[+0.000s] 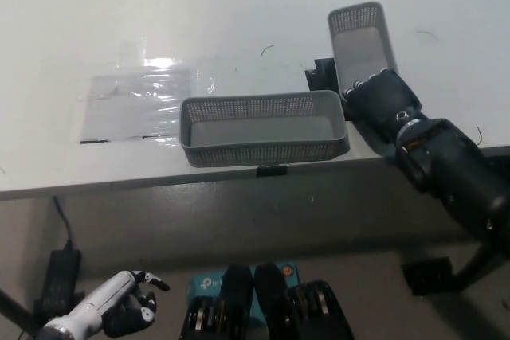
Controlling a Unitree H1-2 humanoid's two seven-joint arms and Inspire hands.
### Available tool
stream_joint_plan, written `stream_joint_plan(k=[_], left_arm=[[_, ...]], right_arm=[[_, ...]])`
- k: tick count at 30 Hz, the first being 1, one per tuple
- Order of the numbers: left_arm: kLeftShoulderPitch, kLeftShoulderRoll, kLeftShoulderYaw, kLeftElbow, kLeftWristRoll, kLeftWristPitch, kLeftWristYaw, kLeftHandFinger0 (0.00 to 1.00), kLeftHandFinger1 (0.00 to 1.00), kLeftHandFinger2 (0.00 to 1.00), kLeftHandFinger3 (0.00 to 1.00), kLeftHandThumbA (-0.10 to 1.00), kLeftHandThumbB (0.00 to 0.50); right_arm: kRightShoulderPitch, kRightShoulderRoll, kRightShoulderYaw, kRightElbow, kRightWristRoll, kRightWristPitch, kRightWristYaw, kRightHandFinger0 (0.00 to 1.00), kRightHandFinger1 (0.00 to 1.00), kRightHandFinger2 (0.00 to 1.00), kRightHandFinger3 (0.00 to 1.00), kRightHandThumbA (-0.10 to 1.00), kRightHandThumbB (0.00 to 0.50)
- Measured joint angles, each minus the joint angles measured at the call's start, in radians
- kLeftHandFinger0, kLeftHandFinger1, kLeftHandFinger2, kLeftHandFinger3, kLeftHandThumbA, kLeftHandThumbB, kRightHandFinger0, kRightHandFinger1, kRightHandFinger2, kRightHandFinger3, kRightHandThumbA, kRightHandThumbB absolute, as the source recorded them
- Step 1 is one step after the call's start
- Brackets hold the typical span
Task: The robot uses its right hand to pick up the grey box kept on the middle on the desk and place it on top of another box next to it in a right angle
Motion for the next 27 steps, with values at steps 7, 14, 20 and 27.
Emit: stream_joint_plan(k=[7, 14, 20, 27], left_arm=[[0.022, 0.0, 0.0, -0.004, 0.002, 0.002, -0.002, 0.13, 0.17, 0.33, 0.76, 0.13, 0.176], [0.025, 0.0, 0.001, -0.008, 0.002, 0.005, -0.002, 0.11, 0.15, 0.3, 0.74, 0.14, 0.176], [0.026, 0.0, 0.007, -0.008, 0.0, 0.005, -0.002, 0.2, 0.22, 0.37, 0.78, 0.16, 0.166], [0.036, 0.0, 0.013, -0.007, -0.001, 0.004, -0.002, 0.19, 0.2, 0.36, 0.75, 0.16, 0.169]], right_arm=[[0.078, 0.006, -0.148, 0.01, 0.053, -0.113, -0.143, 0.0, 0.02, 0.4, 0.05, -0.1, 0.232], [0.118, 0.014, -0.269, 0.011, 0.11, -0.207, -0.221, 0.0, 0.08, 0.47, 0.39, -0.1, 0.243], [0.118, 0.005, -0.356, -0.018, 0.141, -0.243, -0.237, 0.0, 0.05, 0.4, 0.34, -0.1, 0.204], [0.109, -0.03, -0.412, -0.114, 0.165, -0.26, -0.209, 0.0, 0.05, 0.4, 0.32, -0.1, 0.202]])
